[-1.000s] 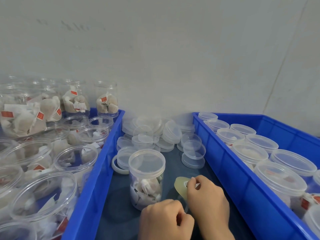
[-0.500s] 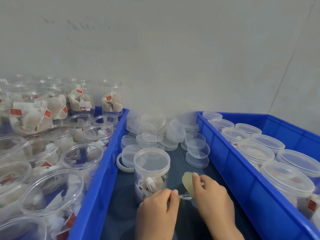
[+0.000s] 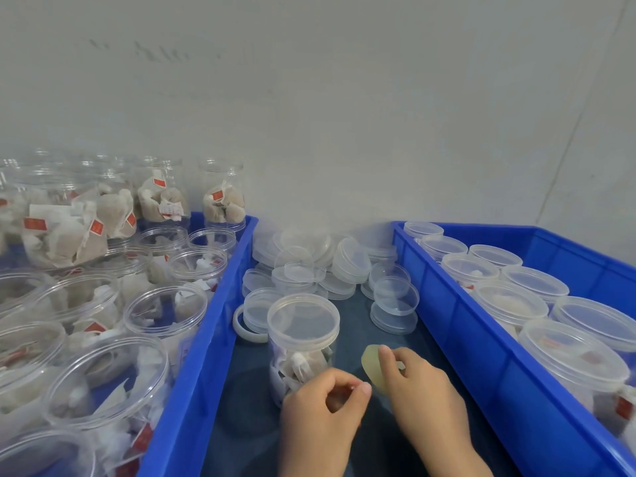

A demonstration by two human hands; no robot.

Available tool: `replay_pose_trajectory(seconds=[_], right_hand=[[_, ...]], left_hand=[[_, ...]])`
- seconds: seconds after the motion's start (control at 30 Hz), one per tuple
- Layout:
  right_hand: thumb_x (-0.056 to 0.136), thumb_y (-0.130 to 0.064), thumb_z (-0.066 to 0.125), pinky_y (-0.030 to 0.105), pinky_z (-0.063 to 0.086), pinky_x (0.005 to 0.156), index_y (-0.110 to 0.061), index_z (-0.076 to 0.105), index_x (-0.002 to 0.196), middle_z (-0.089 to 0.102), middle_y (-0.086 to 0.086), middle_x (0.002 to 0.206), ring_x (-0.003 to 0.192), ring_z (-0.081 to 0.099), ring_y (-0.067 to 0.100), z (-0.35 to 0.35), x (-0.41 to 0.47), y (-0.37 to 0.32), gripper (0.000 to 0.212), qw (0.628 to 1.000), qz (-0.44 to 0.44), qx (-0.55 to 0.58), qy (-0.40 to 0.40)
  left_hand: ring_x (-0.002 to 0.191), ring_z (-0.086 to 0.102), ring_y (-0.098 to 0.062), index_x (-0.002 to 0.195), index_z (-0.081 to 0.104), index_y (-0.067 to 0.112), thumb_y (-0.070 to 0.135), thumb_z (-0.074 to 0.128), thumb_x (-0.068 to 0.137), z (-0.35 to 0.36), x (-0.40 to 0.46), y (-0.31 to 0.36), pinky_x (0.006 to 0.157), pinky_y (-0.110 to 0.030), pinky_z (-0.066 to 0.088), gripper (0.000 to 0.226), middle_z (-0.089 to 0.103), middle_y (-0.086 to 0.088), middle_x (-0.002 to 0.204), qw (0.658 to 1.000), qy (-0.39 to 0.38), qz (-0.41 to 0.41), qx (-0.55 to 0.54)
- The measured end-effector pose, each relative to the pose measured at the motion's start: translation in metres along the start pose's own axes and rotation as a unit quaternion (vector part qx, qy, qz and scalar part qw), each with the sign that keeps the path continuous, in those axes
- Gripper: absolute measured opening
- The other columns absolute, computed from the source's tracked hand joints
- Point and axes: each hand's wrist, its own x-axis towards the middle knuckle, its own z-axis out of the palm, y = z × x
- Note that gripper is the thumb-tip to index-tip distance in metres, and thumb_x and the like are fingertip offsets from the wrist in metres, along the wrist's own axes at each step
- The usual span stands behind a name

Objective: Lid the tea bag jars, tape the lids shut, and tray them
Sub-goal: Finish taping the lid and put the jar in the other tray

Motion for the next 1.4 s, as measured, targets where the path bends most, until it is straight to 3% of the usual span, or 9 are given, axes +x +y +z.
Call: replay_pose_trajectory(seconds=[0.1, 0.17, 0.27, 0.37, 0.43, 0.5, 0.73, 0.97, 1.4], right_hand=[[0.076, -0.08, 0.01, 0.029, 0.036, 0.072, -0.052, 0.03, 0.13, 0.058, -0.014, 0.107, 0.099, 0.054, 0.009, -0.008, 0.0, 0.002, 0.064, 0.991, -0.044, -0.055, -0.114], [0.057, -0.088, -0.001, 0.03, 0.035, 0.079, -0.051, 0.01, 0.142, 0.048, -0.011, 0.138, 0.121, 0.048, 0.013, -0.013, 0.001, 0.003, 0.093, 0.977, -0.034, -0.091, -0.192], [0.047, -0.087, 0.004, 0.031, 0.032, 0.097, -0.046, 0.009, 0.145, 0.035, -0.011, 0.149, 0.134, 0.036, 0.015, -0.02, -0.001, 0.003, 0.106, 0.975, -0.013, -0.032, -0.22], [0.054, -0.082, 0.02, 0.029, 0.035, 0.101, -0.049, 0.021, 0.141, 0.06, -0.021, 0.118, 0.115, 0.051, 0.003, -0.031, -0.004, 0.006, 0.094, 0.979, -0.044, 0.101, -0.17], [0.063, -0.079, 0.034, 0.023, 0.047, 0.074, -0.053, 0.03, 0.135, 0.063, -0.018, 0.067, 0.073, 0.059, -0.003, -0.04, -0.008, 0.005, 0.077, 0.965, -0.083, 0.183, -0.17], [0.072, -0.076, 0.052, 0.022, 0.045, 0.052, -0.058, 0.039, 0.127, 0.056, -0.001, 0.053, 0.05, 0.055, 0.008, -0.046, -0.014, 0.003, 0.059, 0.941, -0.128, 0.256, -0.181], [0.065, -0.053, 0.068, 0.015, 0.037, 0.052, -0.055, 0.047, 0.115, 0.057, 0.0, 0.05, 0.046, 0.045, 0.002, -0.039, -0.016, 0.0, 0.054, 0.957, -0.214, 0.175, -0.082], [0.056, -0.074, 0.055, 0.028, 0.047, 0.057, -0.041, 0.058, 0.114, 0.057, -0.009, 0.055, 0.055, 0.055, 0.005, -0.022, -0.01, 0.005, 0.067, 0.973, -0.17, 0.13, 0.091], [0.067, -0.059, 0.061, 0.039, 0.051, 0.06, -0.026, 0.06, 0.112, 0.056, -0.009, 0.055, 0.055, 0.055, 0.017, -0.006, -0.013, -0.005, 0.056, 0.958, -0.175, 0.146, 0.175]], left_hand=[[0.053, 0.06, -0.003, 0.075, 0.062, 0.051, 0.025, 0.078, 0.07, -0.002, -0.002, 0.003, 0.061, -0.02, 0.05, 0.031, 0.062, 0.021, 0.053, 0.997, 0.041, 0.055, 0.04], [0.049, 0.059, -0.004, 0.072, 0.067, 0.044, 0.02, 0.079, 0.069, -0.005, -0.002, 0.004, 0.059, -0.018, 0.049, 0.028, 0.06, 0.02, 0.051, 0.992, 0.078, 0.087, 0.036], [0.042, 0.057, -0.003, 0.062, 0.073, 0.03, 0.01, 0.08, 0.071, -0.01, 0.003, 0.001, 0.054, -0.009, 0.043, 0.023, 0.06, 0.013, 0.047, 0.985, 0.134, 0.108, 0.01], [0.04, 0.054, 0.0, 0.065, 0.074, 0.017, 0.018, 0.075, 0.074, -0.011, 0.005, 0.001, 0.052, -0.005, 0.04, 0.009, 0.057, 0.013, 0.045, 0.97, 0.176, 0.164, 0.041], [0.044, 0.055, 0.001, 0.066, 0.071, 0.015, 0.021, 0.067, 0.072, -0.011, 0.005, 0.001, 0.051, -0.005, 0.04, 0.01, 0.059, 0.01, 0.049, 0.957, 0.217, 0.187, 0.038], [0.052, 0.058, -0.001, 0.069, 0.065, 0.02, 0.023, 0.062, 0.075, -0.013, 0.006, 0.0, 0.053, -0.01, 0.042, 0.007, 0.061, 0.005, 0.053, 0.949, 0.26, 0.178, -0.004], [0.064, 0.056, 0.003, 0.077, 0.05, 0.035, 0.037, 0.051, 0.083, -0.018, 0.01, -0.001, 0.06, -0.012, 0.041, 0.006, 0.06, 0.005, 0.062, 0.929, 0.326, 0.17, -0.05], [0.07, 0.06, -0.016, 0.076, 0.051, 0.038, 0.05, 0.045, 0.079, -0.015, 0.013, -0.007, 0.065, -0.035, 0.047, 0.014, 0.063, 0.006, 0.074, 0.934, 0.321, 0.145, -0.051], [0.069, 0.057, -0.016, 0.08, 0.051, 0.027, 0.03, 0.053, 0.087, -0.013, 0.015, -0.014, 0.064, -0.014, 0.04, 0.008, 0.061, 0.004, 0.075, 0.93, 0.345, 0.128, -0.004]])
